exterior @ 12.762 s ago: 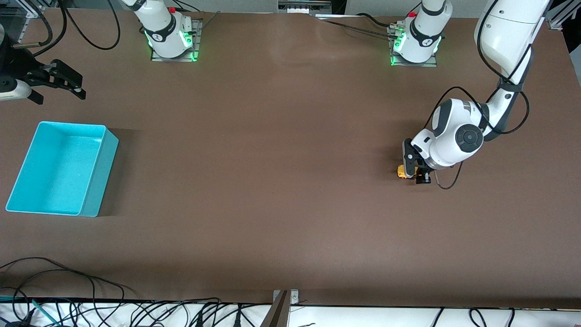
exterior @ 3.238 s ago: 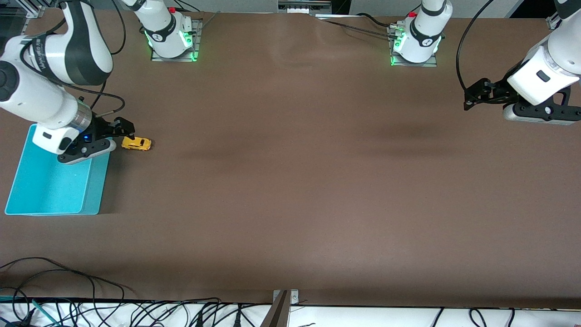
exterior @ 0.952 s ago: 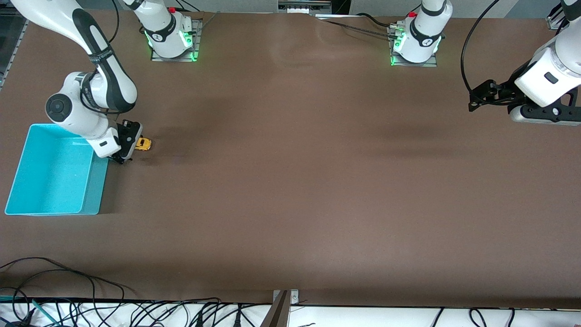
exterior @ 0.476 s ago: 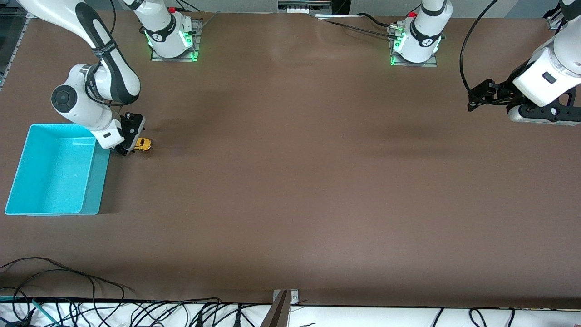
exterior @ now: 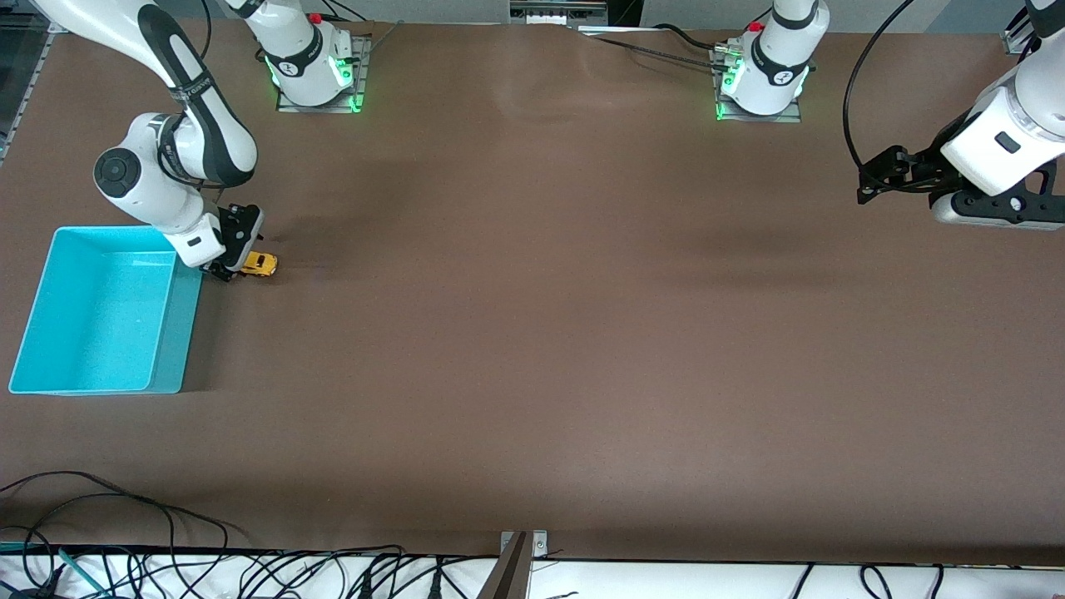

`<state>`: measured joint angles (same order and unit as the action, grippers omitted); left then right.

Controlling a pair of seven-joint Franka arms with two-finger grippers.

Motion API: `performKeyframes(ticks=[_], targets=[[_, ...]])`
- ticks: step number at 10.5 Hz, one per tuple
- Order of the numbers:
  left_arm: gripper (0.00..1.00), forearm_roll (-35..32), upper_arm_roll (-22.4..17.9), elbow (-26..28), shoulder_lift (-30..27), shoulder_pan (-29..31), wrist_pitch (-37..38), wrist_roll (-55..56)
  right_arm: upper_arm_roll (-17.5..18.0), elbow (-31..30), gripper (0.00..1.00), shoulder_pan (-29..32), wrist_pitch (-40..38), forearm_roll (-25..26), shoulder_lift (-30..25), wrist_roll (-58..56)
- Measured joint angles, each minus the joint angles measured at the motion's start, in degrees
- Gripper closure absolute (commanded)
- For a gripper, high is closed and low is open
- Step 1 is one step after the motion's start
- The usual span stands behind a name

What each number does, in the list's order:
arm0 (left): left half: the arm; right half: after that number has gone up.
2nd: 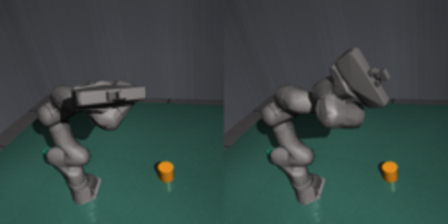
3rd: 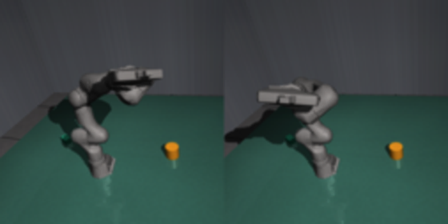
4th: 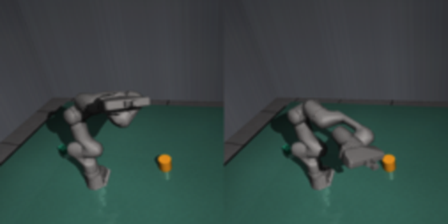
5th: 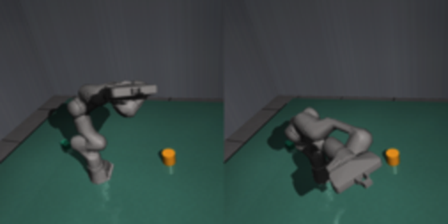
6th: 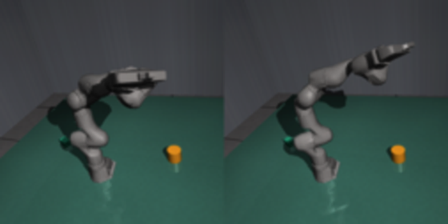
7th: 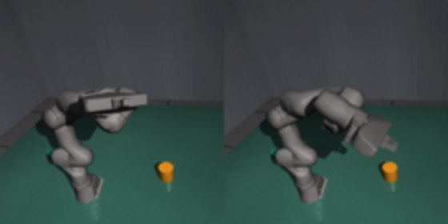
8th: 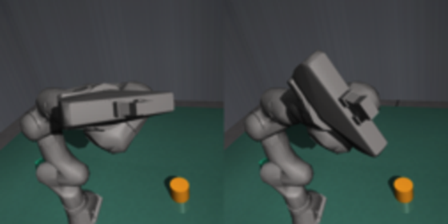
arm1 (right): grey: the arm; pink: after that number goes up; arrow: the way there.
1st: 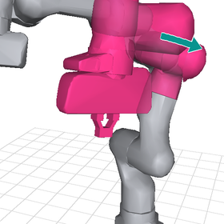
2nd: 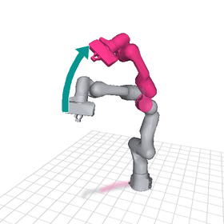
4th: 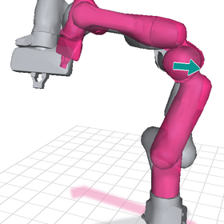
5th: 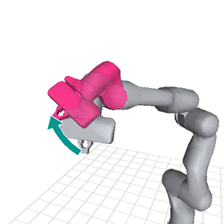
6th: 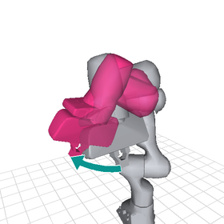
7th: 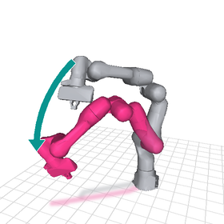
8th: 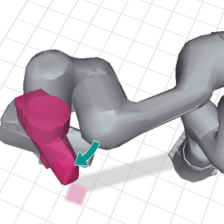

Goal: Wind up and store yellow beetle car
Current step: 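Close the right gripper on the yellow car, then lift the car with the right gripper over the turquoise box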

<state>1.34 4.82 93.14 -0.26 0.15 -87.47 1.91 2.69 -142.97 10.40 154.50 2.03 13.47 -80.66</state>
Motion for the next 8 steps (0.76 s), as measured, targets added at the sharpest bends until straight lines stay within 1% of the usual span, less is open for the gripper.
performKeyframes(ticks=[2,3,8], targets=[[0.00,0.00,0.00,0.00,0.00,0.00,0.00,0.00,0.00,-0.01,0.89,0.00,0.14,0.00,0.00,-0.07],[0.00,0.00,0.00,0.00,0.00,0.00,0.00,0.00,0.00,-0.01,1.00,0.00,0.17,0.00,-0.05,-0.14],[0.00,0.00,0.00,0.00,0.00,0.00,0.00,0.00,0.22,0.31,1.00,0.00,-0.49,0.01,-1.01,-1.13]])
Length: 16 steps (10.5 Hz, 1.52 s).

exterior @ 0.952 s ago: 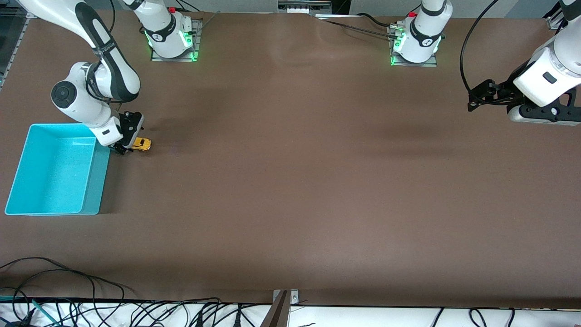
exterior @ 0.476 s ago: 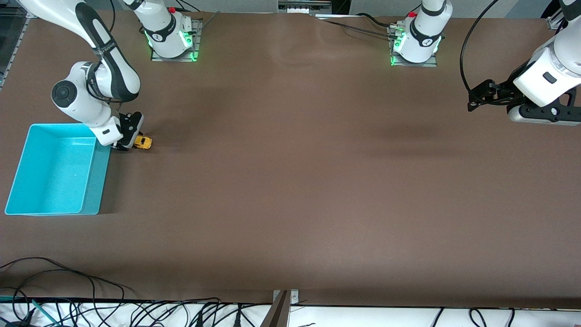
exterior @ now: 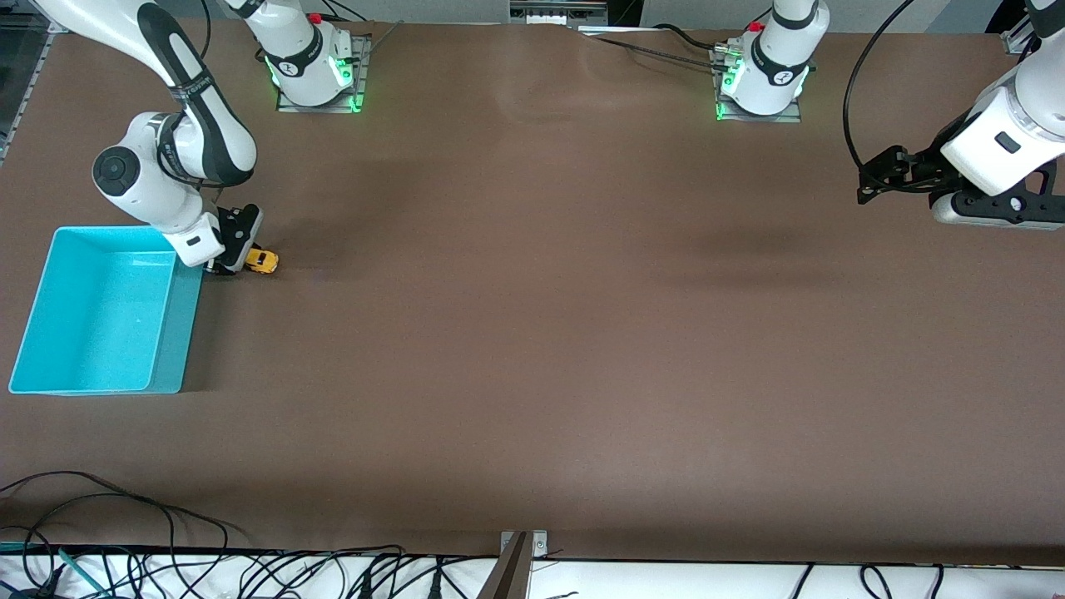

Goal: Wind up and store yellow beetle car
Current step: 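Lift the car with the right gripper over the turquoise box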

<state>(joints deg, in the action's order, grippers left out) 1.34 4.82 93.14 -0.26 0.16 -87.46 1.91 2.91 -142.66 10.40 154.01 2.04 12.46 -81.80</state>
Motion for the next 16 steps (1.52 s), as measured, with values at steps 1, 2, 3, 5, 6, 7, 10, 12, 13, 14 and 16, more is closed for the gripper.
performKeyframes(ticks=[1,2,3,5,6,7,10,12,13,14,16], targets=[[0.00,0.00,0.00,0.00,0.00,0.00,0.00,0.00,0.61,0.81,1.00,0.00,-2.08,0.02,-1.04,-0.27],[0.00,0.00,0.00,0.00,0.00,-0.01,0.00,0.00,1.73,2.38,1.00,-0.02,-5.74,0.02,-2.47,-0.29],[0.00,0.00,0.01,0.00,0.00,-0.04,0.00,0.00,2.68,4.47,1.00,-0.05,-10.20,0.02,-4.09,-0.29],[0.00,0.00,0.00,0.00,0.00,-0.03,0.00,0.00,3.06,8.44,1.00,-0.04,-17.62,0.09,-6.90,-2.68],[0.00,0.00,0.00,0.00,0.00,-0.03,0.00,0.00,3.06,10.19,1.00,-0.03,-20.20,0.10,-7.88,-5.25],[0.00,0.00,0.02,0.00,0.00,-0.07,0.00,0.00,3.06,11.56,1.00,-0.02,-21.88,0.11,-8.57,-8.24],[0.00,0.00,0.02,0.00,0.00,-0.04,0.00,0.00,2.81,13.67,1.00,0.53,-25.03,0.21,-9.48,-17.84],[0.00,0.00,0.02,0.00,0.00,-0.06,0.00,0.00,2.55,14.62,1.00,3.05,-26.04,0.43,-9.47,-26.17],[0.00,0.00,0.02,0.00,0.00,-0.04,0.00,0.00,2.46,14.74,1.00,4.74,-26.20,0.88,-9.39,-30.12],[0.00,0.00,0.01,0.00,0.00,-0.01,0.00,0.00,2.40,14.89,1.00,6.55,-26.27,1.58,-9.10,-33.76],[0.00,0.00,0.00,0.00,0.00,-0.01,0.00,0.00,2.28,16.08,1.00,10.96,-26.42,2.19,-7.33,-42.14]])
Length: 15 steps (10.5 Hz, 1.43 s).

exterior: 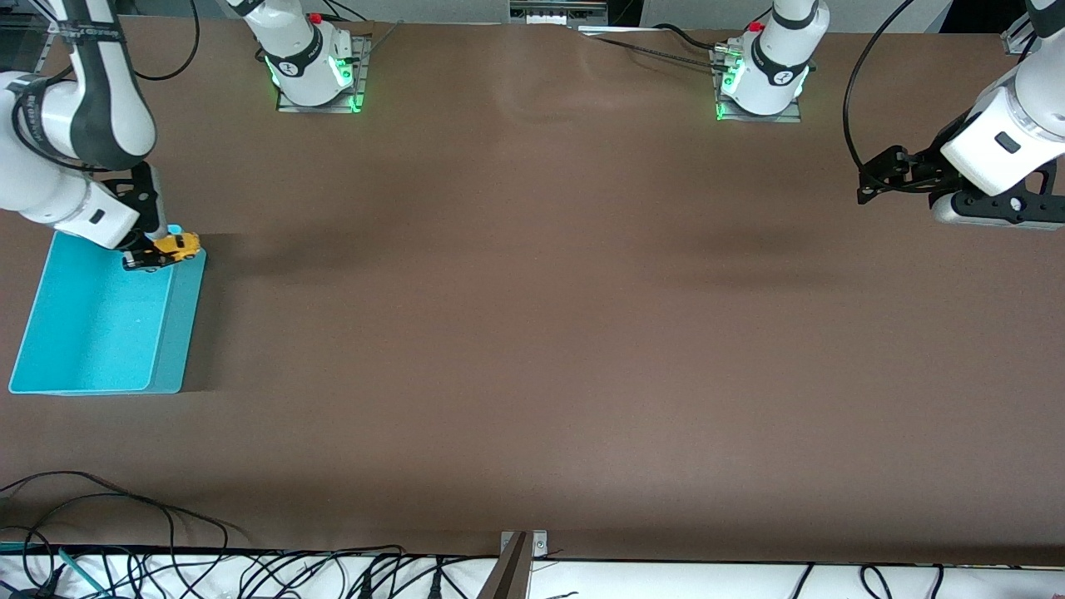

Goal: Wind up and store yellow beetle car
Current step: 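Lift the car with the right gripper over the turquoise box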

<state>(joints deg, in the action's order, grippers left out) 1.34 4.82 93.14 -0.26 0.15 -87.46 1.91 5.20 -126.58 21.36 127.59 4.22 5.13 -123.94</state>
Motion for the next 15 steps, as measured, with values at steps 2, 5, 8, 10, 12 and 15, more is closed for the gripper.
performKeyframes(ticks=[2,5,8,10,12,15], targets=[[0.00,0.00,-0.02,0.00,0.00,0.03,0.00,0.00,-0.07,2.20,1.00,4.69,-0.03,0.10,3.60,-8.44],[0.00,0.00,-0.04,0.00,0.01,0.05,0.00,0.00,-0.07,7.50,1.00,8.00,-0.15,1.40,9.06,-18.14],[0.00,0.00,-0.06,0.00,0.02,0.07,0.00,0.00,0.42,13.37,1.00,10.95,-0.33,2.45,16.07,-23.92],[0.00,0.00,-0.08,0.00,0.02,0.08,0.00,0.00,1.18,16.53,1.00,13.27,-0.30,2.88,20.71,-25.40],[0.00,0.00,-0.07,0.00,0.02,0.08,0.00,0.00,1.25,19.35,1.00,14.29,-0.04,2.98,25.27,-25.78],[0.00,0.00,-0.09,0.00,0.02,0.09,0.00,0.00,1.31,21.26,0.00,15.05,0.38,3.00,27.85,-26.39]])
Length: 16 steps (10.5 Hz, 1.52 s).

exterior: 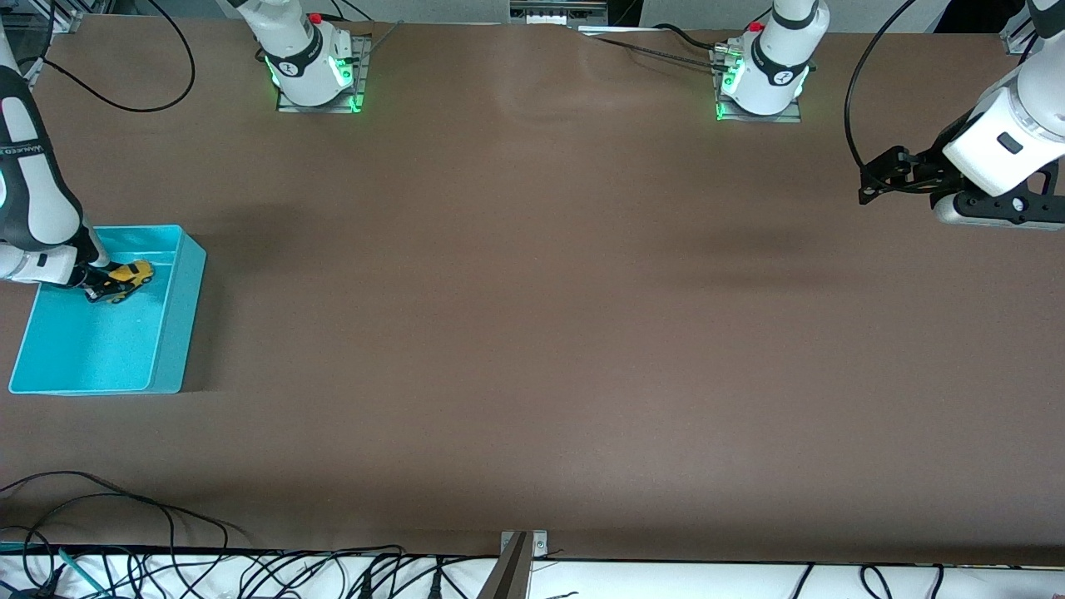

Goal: Wind up and store yellow beetle car
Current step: 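Lift the car with the right gripper over the turquoise box, then open the right gripper to drop the car into the box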

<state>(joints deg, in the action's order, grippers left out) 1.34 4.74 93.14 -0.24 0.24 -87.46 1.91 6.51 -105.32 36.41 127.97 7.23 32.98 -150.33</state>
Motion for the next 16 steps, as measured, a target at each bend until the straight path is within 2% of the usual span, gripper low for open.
performKeyframes(ticks=[5,10,13,16], targets=[[0.00,0.00,-0.02,0.00,0.00,0.01,0.00,0.00,0.45,0.71,0.00,0.00,-3.70,-0.36,-1.51,0.20],[0.00,0.00,-0.04,0.00,0.00,0.03,0.00,0.00,1.37,0.79,0.00,-2.50,-16.30,-0.47,-13.30,7.32],[0.00,0.00,0.00,0.00,0.00,0.03,0.00,0.00,1.57,0.64,0.00,-7.47,-25.58,-0.60,-21.57,22.13],[0.00,0.00,-0.05,0.00,0.01,0.06,0.00,0.00,1.87,0.29,0.00,-14.24,-30.90,-0.78,-30.13,43.95]])
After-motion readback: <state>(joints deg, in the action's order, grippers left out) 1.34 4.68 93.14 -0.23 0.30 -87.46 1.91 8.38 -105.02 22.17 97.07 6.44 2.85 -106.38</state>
